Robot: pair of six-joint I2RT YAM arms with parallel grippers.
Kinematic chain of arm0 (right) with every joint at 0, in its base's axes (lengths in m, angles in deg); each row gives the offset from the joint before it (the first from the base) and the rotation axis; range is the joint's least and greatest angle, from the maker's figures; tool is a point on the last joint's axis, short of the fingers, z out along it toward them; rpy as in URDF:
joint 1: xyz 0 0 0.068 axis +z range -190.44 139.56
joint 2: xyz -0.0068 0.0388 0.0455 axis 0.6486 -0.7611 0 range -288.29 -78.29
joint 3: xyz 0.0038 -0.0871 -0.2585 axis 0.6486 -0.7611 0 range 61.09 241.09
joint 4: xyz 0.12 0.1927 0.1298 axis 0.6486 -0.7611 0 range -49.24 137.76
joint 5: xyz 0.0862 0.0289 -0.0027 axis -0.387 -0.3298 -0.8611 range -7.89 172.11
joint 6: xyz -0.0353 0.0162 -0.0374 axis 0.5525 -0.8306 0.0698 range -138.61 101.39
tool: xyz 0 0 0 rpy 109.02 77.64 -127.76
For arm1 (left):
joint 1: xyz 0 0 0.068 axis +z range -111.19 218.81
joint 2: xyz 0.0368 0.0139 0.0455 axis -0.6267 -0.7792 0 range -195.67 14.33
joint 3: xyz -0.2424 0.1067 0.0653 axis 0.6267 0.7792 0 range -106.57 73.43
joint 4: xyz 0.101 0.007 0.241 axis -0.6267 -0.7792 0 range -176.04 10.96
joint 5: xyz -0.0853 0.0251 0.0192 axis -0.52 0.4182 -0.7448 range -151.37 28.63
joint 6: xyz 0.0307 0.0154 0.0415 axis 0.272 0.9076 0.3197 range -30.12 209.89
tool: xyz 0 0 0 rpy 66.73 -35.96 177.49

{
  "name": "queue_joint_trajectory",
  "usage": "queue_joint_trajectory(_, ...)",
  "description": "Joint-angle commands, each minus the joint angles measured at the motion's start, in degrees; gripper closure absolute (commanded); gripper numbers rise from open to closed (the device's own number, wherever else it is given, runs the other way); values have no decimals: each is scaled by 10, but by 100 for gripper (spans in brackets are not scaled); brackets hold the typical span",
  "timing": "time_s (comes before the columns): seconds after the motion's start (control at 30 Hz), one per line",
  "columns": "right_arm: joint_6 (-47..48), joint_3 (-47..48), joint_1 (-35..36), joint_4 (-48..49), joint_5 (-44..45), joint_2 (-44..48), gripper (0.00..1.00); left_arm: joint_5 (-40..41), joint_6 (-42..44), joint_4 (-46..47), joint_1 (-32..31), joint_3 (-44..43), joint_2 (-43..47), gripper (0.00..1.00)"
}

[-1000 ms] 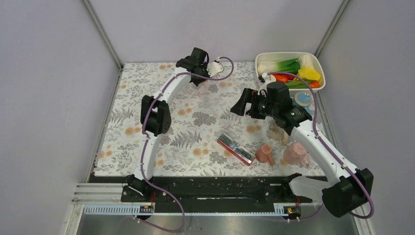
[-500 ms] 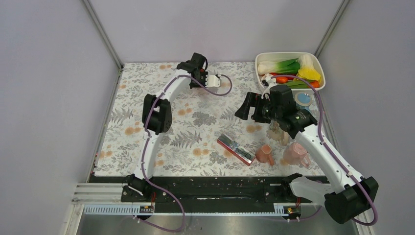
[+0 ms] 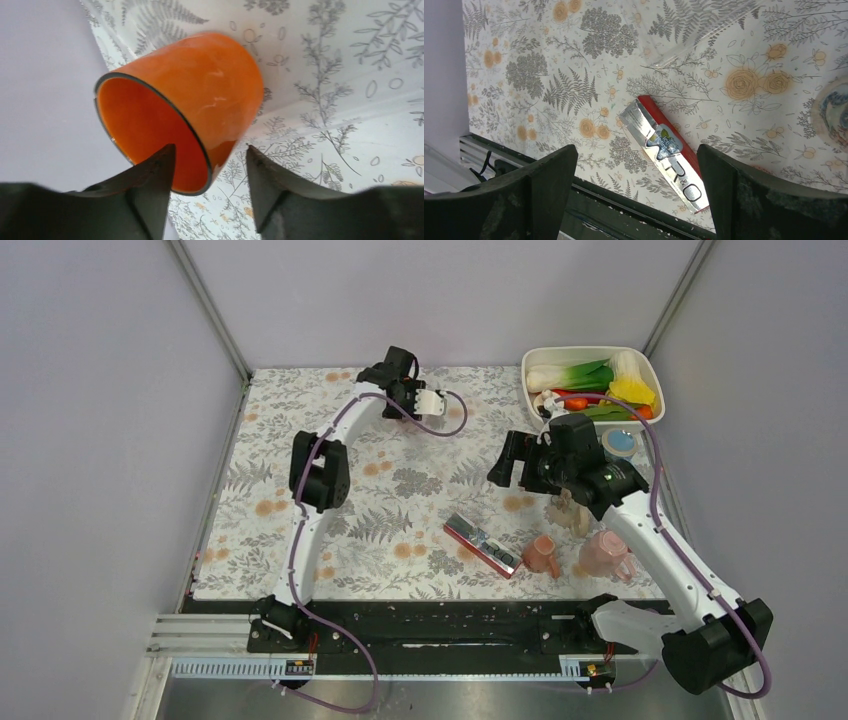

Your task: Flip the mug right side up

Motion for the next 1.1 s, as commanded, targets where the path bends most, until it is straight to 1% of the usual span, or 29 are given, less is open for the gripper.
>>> queue_joint_trajectory(0.0, 29, 51, -3, -51, 57, -9, 1, -23, -36, 55, 3, -18, 44, 37)
queue_joint_trajectory(0.07, 34, 64, -4, -78, 106, -10, 1, -42, -63, 56, 2, -12, 70, 30)
queue_joint_trajectory(0.13, 45, 79, -5, -116, 172, -14, 1, -58, -88, 56, 1, 15, 105, 25)
queue_joint_trajectory(0.23, 68, 88, -6, -182, 212, -18, 1, -84, -114, 53, -3, 101, 177, 20)
queue_joint_trajectory(0.27, 69, 85, -6, -200, 211, -18, 1, -89, -126, 50, -6, 124, 204, 19)
queue_joint_trajectory(0.33, 57, 73, -7, -237, 181, -20, 0, -97, -171, 42, -15, 156, 247, 18)
queue_joint_trajectory(0.4, 32, 51, -6, -268, 153, -19, 0, -109, -239, 9, -21, 157, 275, 18)
queue_joint_trajectory(0.47, 9, 13, -6, -278, 141, -1, 0, -136, -311, -37, -24, 149, 293, 18)
queue_joint_trajectory(0.53, -7, -36, -6, -261, 135, 31, 1, -166, -391, -70, -24, 149, 311, 18)
queue_joint_trajectory(0.6, -15, -95, -6, -219, 125, 49, 0, -172, -447, -86, -24, 159, 331, 18)
queue_joint_trajectory(0.73, -35, -156, -5, -138, 74, 26, 1, -176, -531, -87, -20, 195, 372, 19)
queue_joint_trajectory(0.8, -39, -181, -5, -114, 45, 11, 0, -187, -555, -86, -20, 222, 396, 19)
queue_joint_trajectory(0.83, -41, -193, -5, -104, 45, 10, 1, -195, -563, -82, -20, 238, 408, 20)
queue_joint_trajectory(0.97, -42, -221, -5, -76, 74, 33, 1, -199, -571, -58, -19, 321, 460, 20)
queue_joint_trajectory(1.07, -54, -232, -5, -42, 61, 42, 8, -195, -572, -48, -20, 357, 492, 20)
